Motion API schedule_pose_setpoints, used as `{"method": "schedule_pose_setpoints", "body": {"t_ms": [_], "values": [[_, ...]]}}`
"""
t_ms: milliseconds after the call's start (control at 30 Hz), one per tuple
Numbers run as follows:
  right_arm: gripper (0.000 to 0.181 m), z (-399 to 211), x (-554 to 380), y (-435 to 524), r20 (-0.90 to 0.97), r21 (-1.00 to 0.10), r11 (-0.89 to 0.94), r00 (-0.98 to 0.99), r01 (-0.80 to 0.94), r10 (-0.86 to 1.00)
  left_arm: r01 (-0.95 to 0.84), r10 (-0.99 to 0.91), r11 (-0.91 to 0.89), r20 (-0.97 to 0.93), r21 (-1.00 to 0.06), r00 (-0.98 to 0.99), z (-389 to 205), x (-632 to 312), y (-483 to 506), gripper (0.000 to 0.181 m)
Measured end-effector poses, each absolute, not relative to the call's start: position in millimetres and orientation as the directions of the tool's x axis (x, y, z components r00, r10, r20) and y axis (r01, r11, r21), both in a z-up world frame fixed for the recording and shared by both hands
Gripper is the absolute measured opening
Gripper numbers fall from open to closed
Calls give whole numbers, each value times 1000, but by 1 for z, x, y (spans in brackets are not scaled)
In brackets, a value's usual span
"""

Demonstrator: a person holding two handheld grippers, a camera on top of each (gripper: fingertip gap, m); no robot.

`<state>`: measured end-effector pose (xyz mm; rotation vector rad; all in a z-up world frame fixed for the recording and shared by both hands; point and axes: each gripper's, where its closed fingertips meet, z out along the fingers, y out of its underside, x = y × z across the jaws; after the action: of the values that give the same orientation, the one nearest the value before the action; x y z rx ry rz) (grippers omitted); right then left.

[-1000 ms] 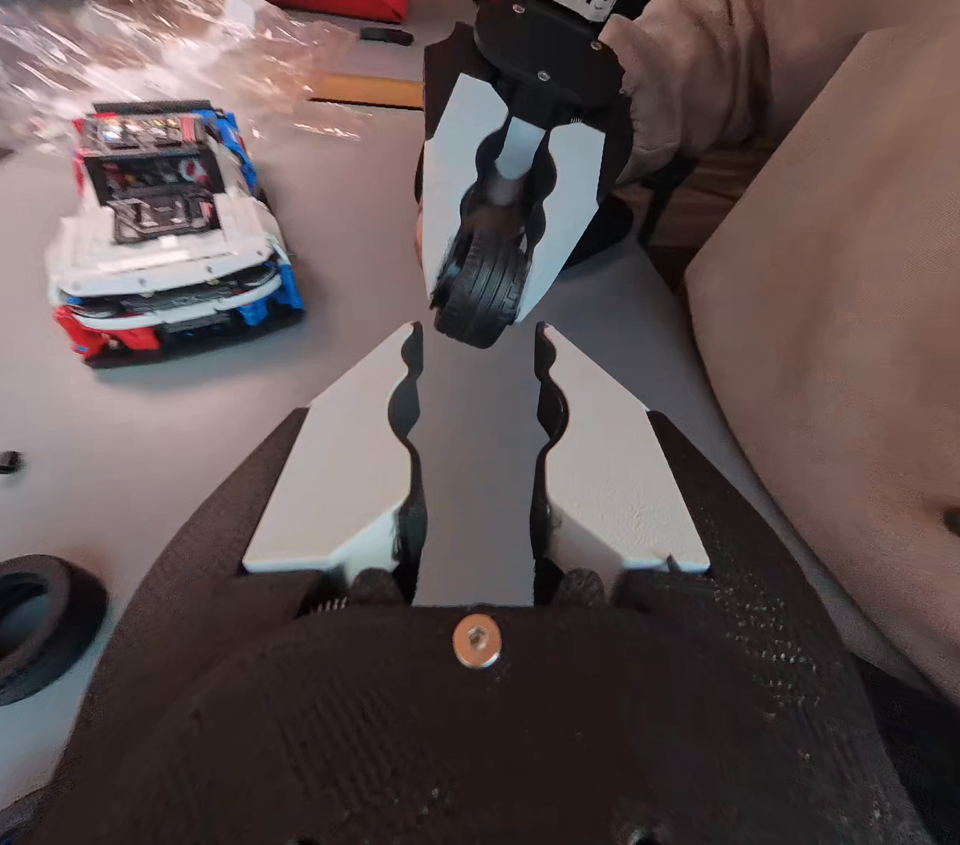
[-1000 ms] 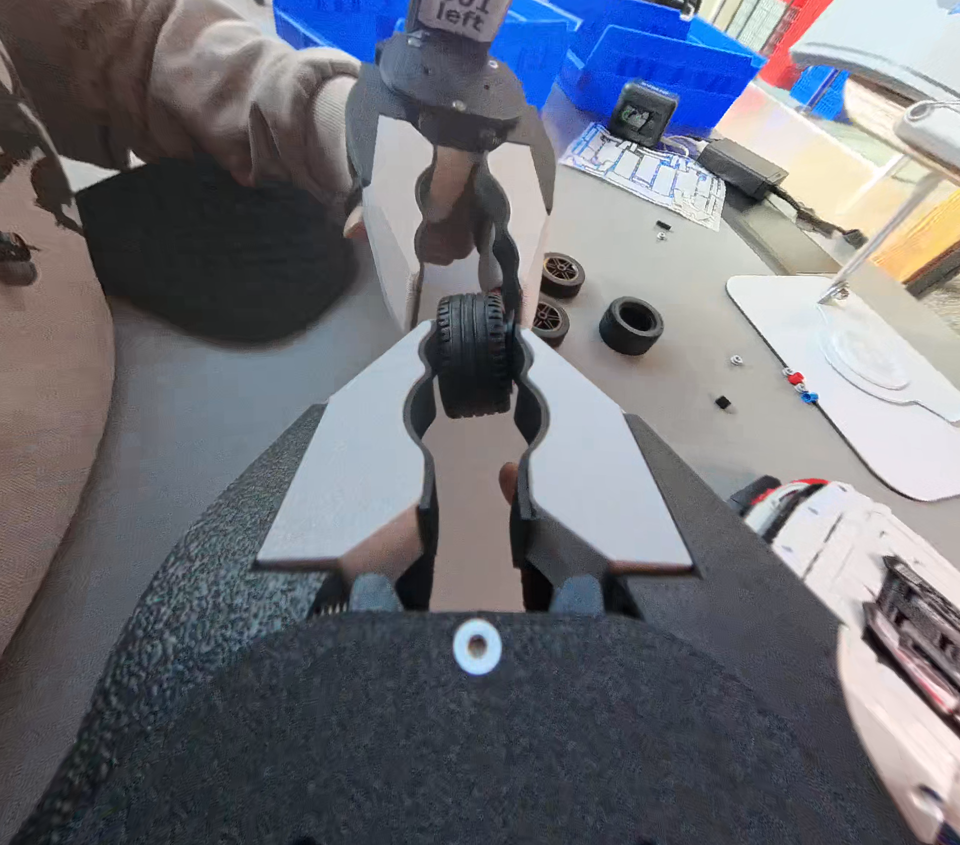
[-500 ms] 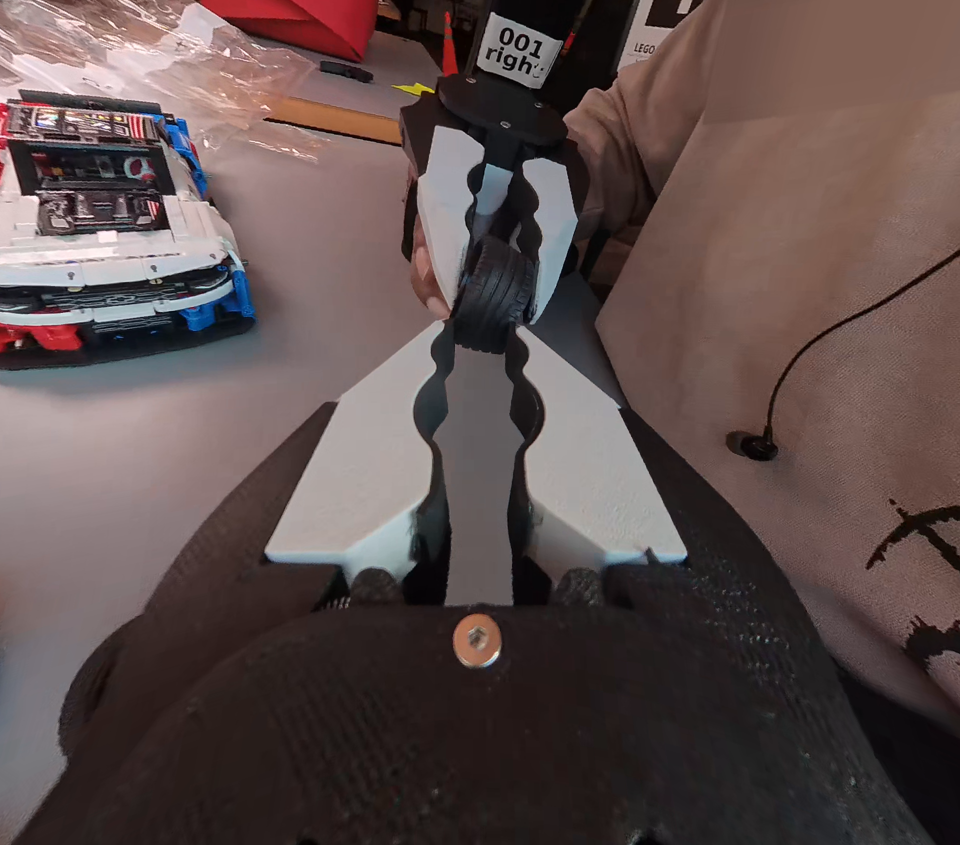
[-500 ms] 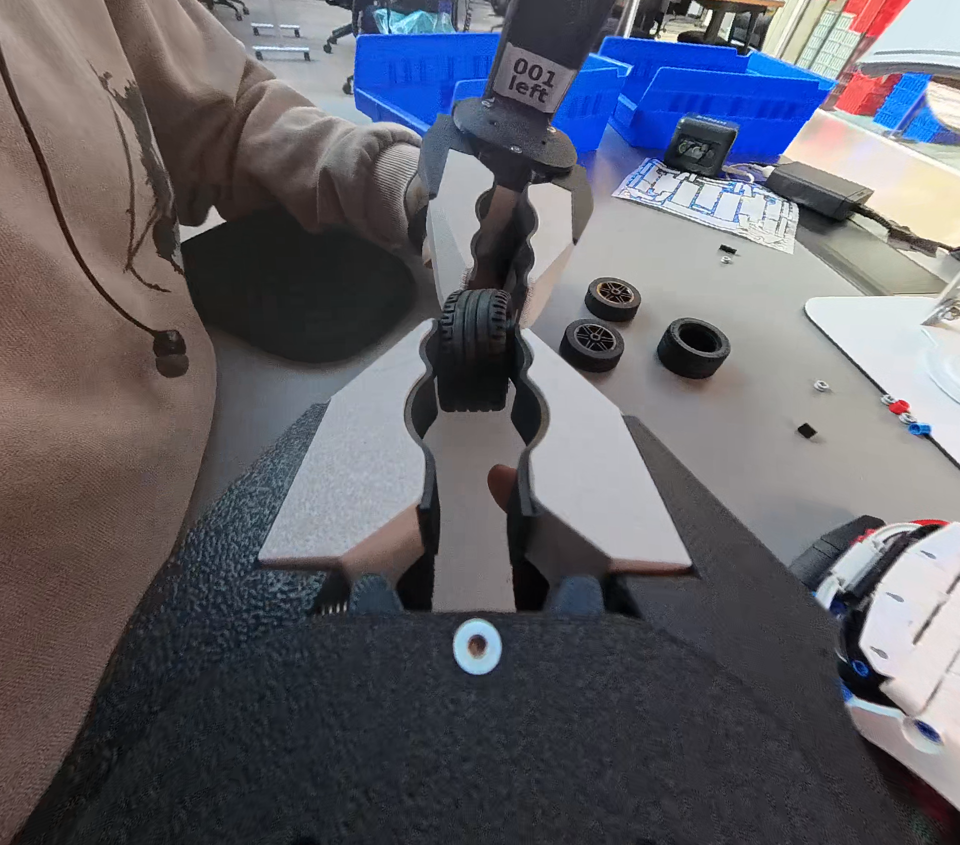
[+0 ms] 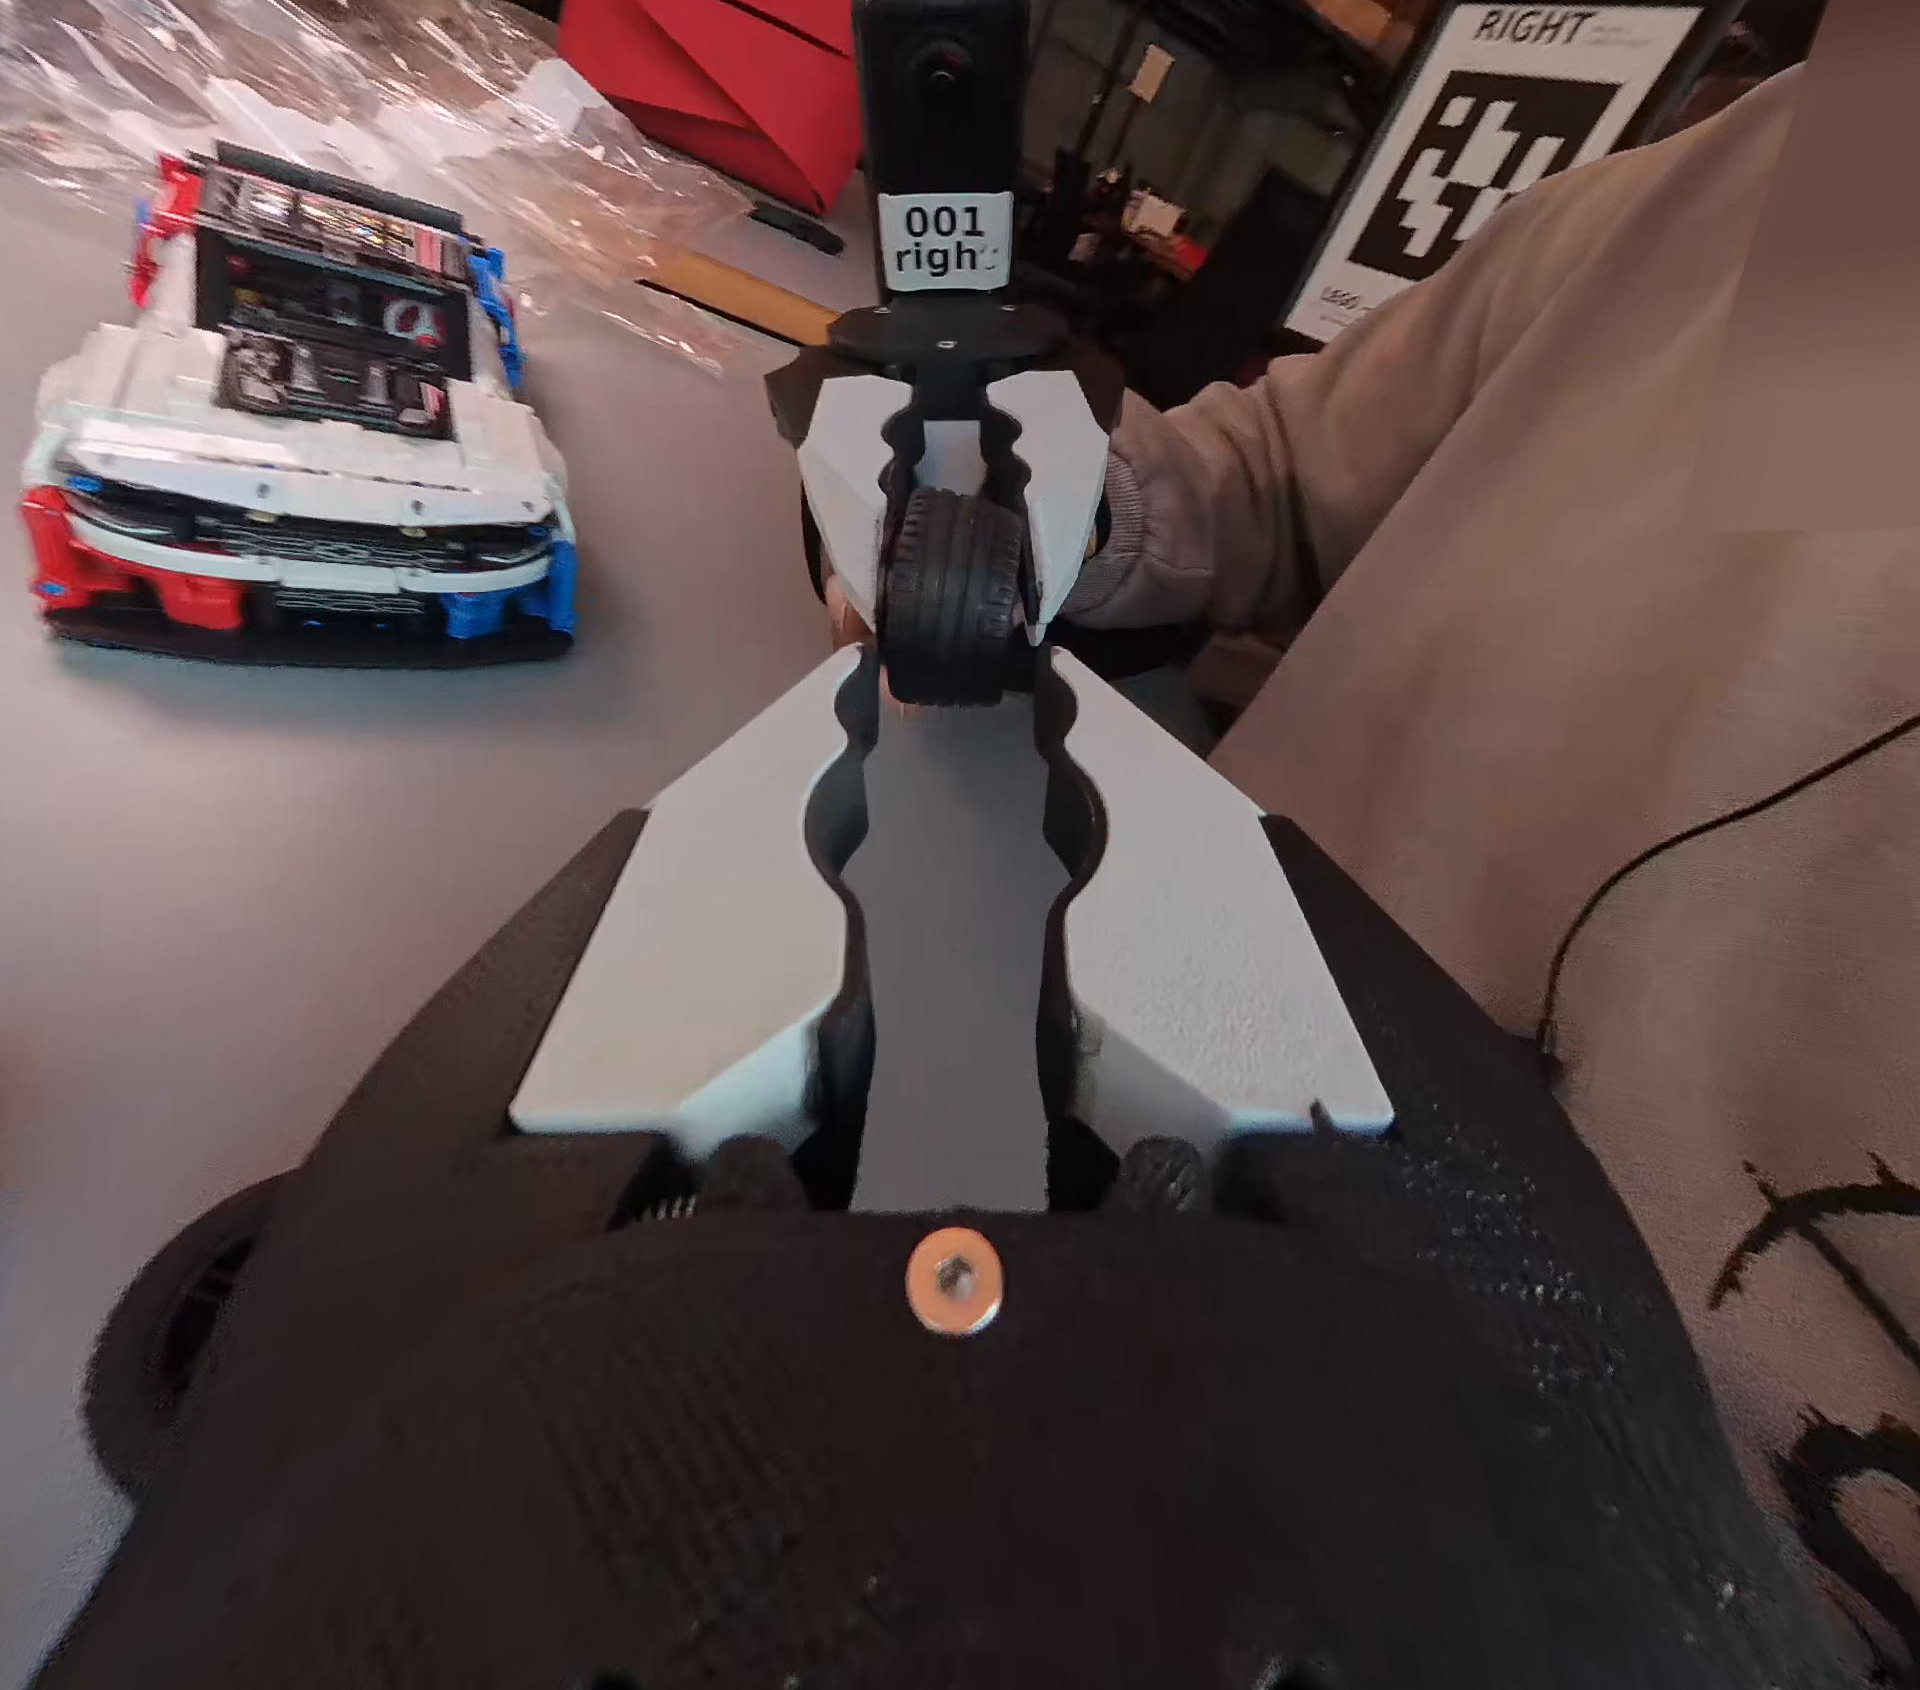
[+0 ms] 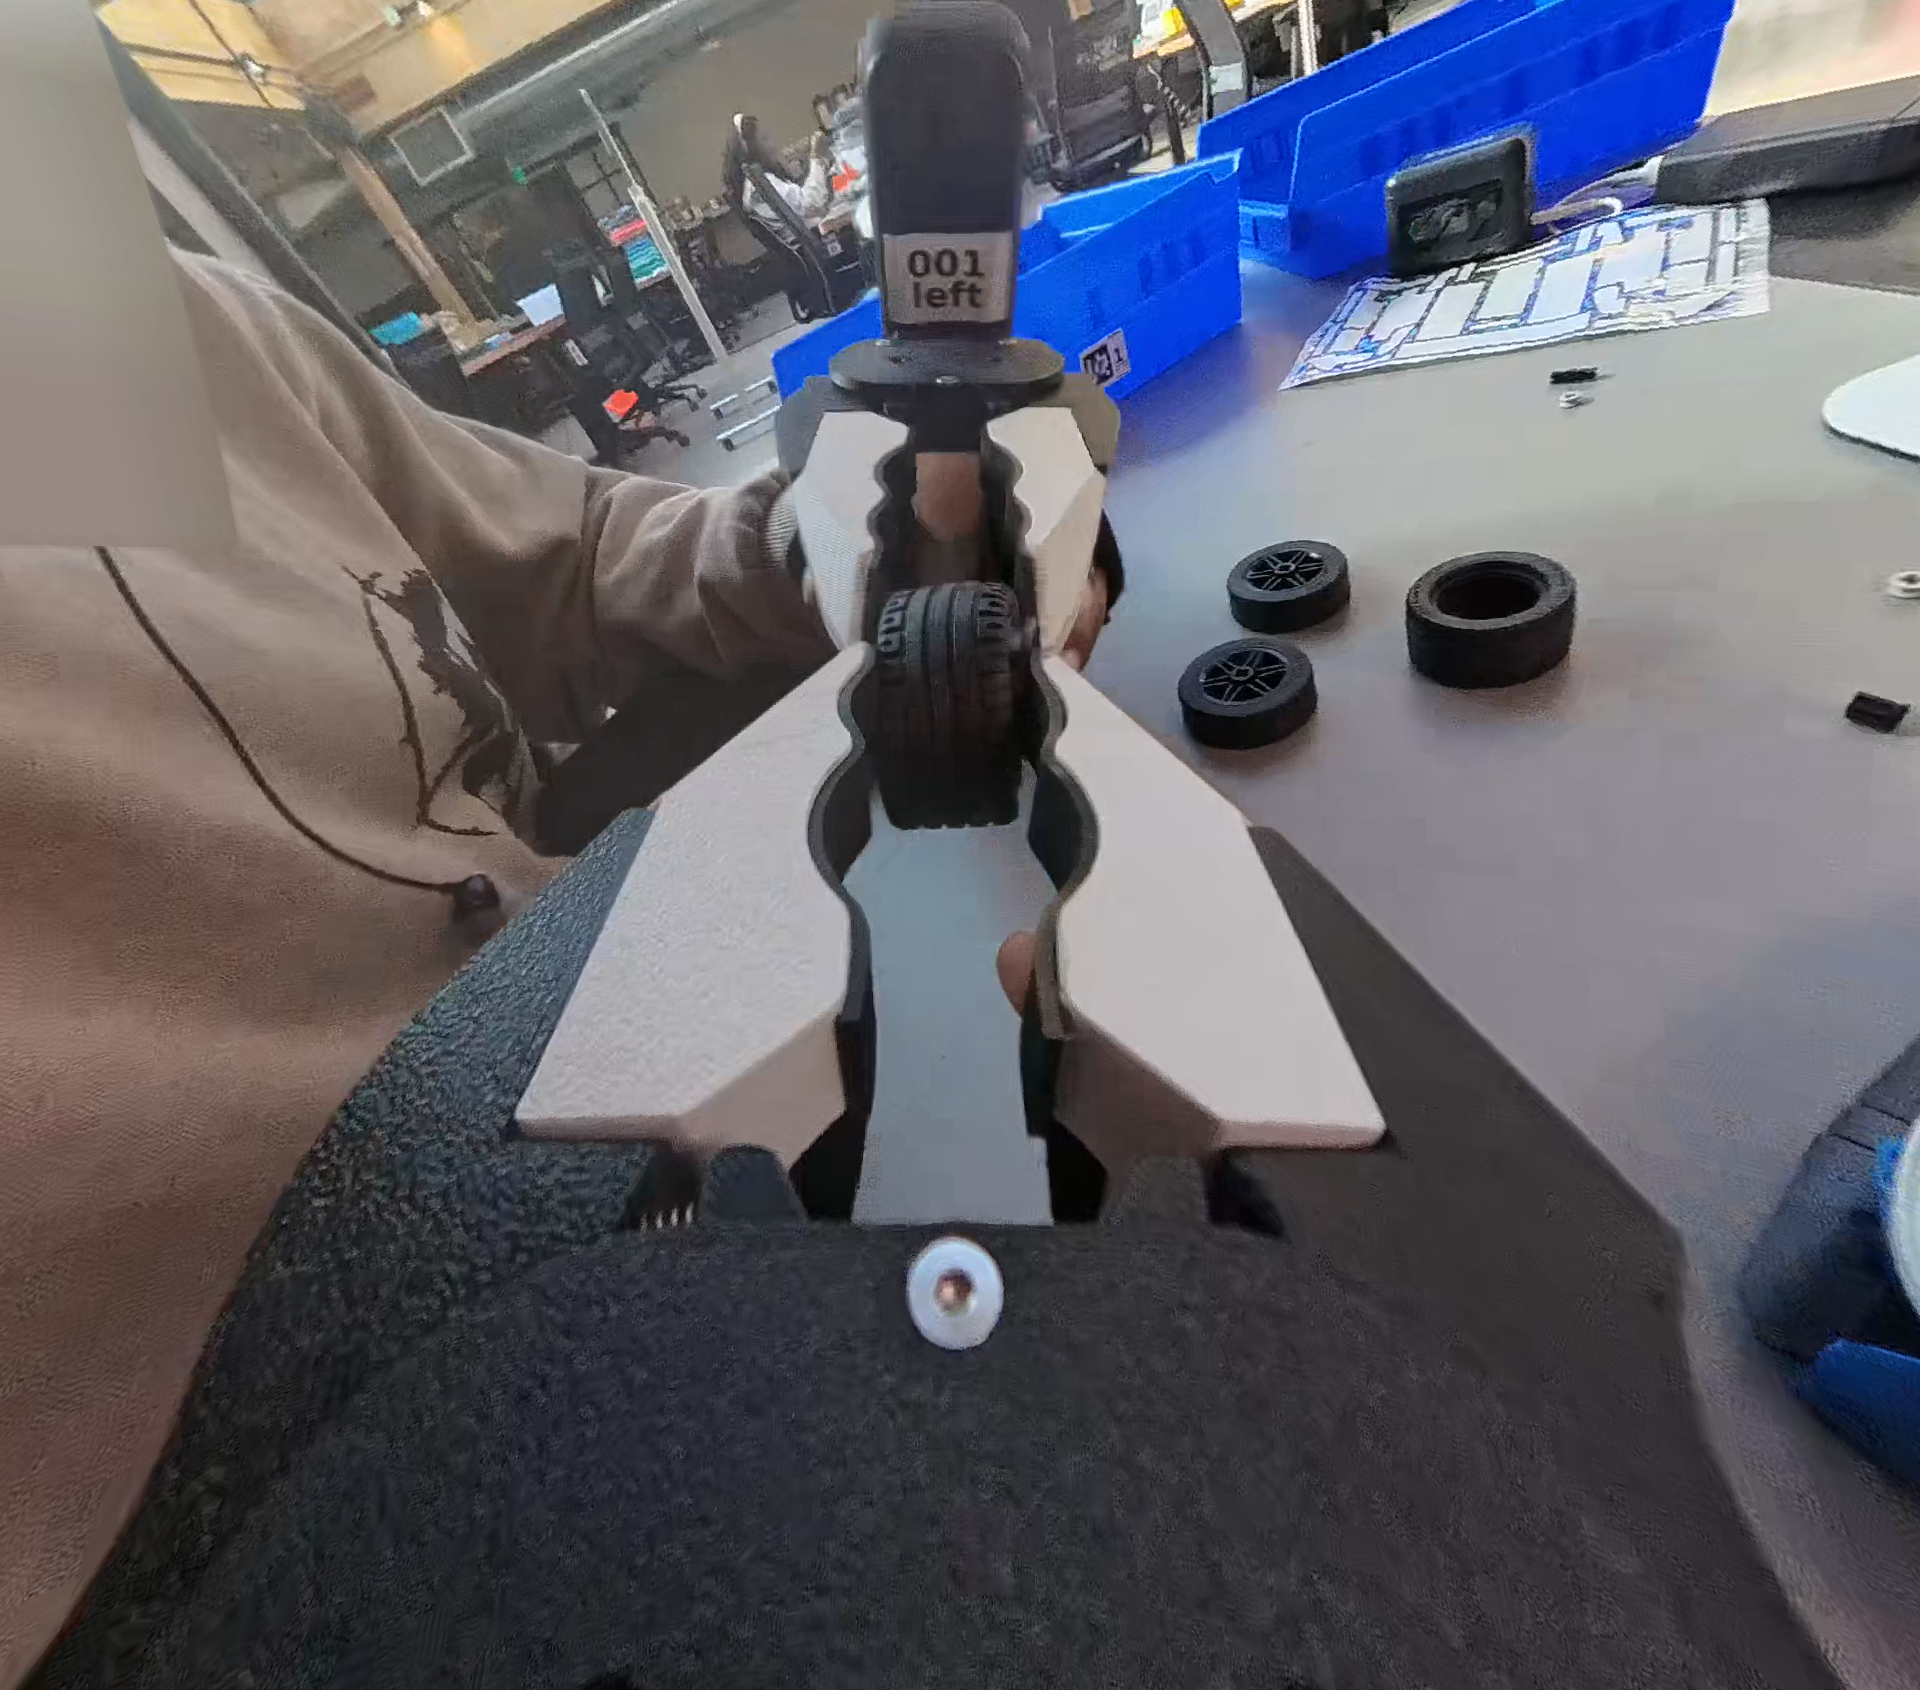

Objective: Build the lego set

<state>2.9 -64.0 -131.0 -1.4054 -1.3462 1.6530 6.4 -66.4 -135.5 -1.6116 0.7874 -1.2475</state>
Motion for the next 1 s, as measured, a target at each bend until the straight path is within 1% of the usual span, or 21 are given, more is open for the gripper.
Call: {"method": "schedule_pose_setpoints", "body": {"t_ms": [33, 133, 233, 267, 333, 467, 600, 633, 667, 700, 733, 767, 800, 833, 867, 900, 933, 967, 1000], "values": [[24, -133, 3, -61, -318, -944, -278, -262, 180, 911, 40, -886, -340, 334, -940, 321, -133, 3, -64, 33], [25, -135, 3, -64, -245, -960, -198, -250, 199, 937, -11, -880, -292, 264, -957, 395, -134, -1, -60, 34], [25, -141, 0, -71, -208, -961, -150, -252, 231, 945, -38, -892, -279, 244, -960, 380, -135, 7, -65, 30], [25, -143, 0, -71, -192, -962, -134, -242, 236, 951, -43, -896, -272, 237, -961, 377, -135, 8, -65, 24], [24, -143, 0, -71, -133, -971, -80, -228, 227, 964, -31, -892, -300, 269, -954, 362, -135, 9, -65, 22], [23, -141, 3, -77, 119, -967, 165, -227, 194, 967, 26, -887, -377, 369, -926, 278, -132, 11, -72, 19], [22, -146, 5, -83, 295, -916, 344, -233, 208, 927, 79, -860, -471, 478, -878, 177, -134, 11, -77, 14], [21, -149, 6, -87, 328, -901, 382, -256, 207, 909, 103, -846, -488, 498, -867, 191, -136, 10, -72, 13], [22, -149, 10, -125, 320, -906, 406, -431, 120, 844, 150, -813, -486, 508, -861, 283, -140, 2, -55, 9], [22, -149, 6, -161, 299, -915, 394, -513, 85, 805, 153, -803, -463, 486, -873, 344, -146, -5, -43, 5], [23, -156, -3, -169, 444, -841, 536, -472, 74, 761, 125, -828, -467, 483, -875, 285, -141, 0, -49, 2], [22, -150, -9, -147, 573, -775, 629, -352, 62, 740, 83, -869, -411, 418, -908, 266, -131, 6, -58, 0], [22, -134, -5, -116, 461, -862, 500, -285, 82, 841, 33, -893, -313, 307, -949, 328, -123, 6, -59, 0], [22, -124, 4, -87, 282, -941, 318, -254, 114, 925, 31, -885, -259, 250, -965, 393, -115, -2, -54, 0], [22, -117, 11, -68, 219, -965, 244, -214, 98, 952, 52, -869, -251, 249, -967, 428, -110, -13, -49, 0], [23, -114, 14, -58, 206, -972, 223, -179, 79, 962, 69, -862, -251, 256, -965, 438, -108, -21, -48, 4], [23, -113, 14, -56, 195, -976, 208, -166, 68, 967, 74, -858, -257, 263, -963, 442, -110, -26, -47, 19], [23, -116, 12, -57, 182, -978, 196, -169, 70, 969, 75, -855, -262, 267, -962, 443, -111, -27, -47, 28], [24, -120, 9, -59, 177, -977, 194, -175, 86, 969, 73, -861, -252, 258, -965, 439, -110, -24, -48, 33]]}}
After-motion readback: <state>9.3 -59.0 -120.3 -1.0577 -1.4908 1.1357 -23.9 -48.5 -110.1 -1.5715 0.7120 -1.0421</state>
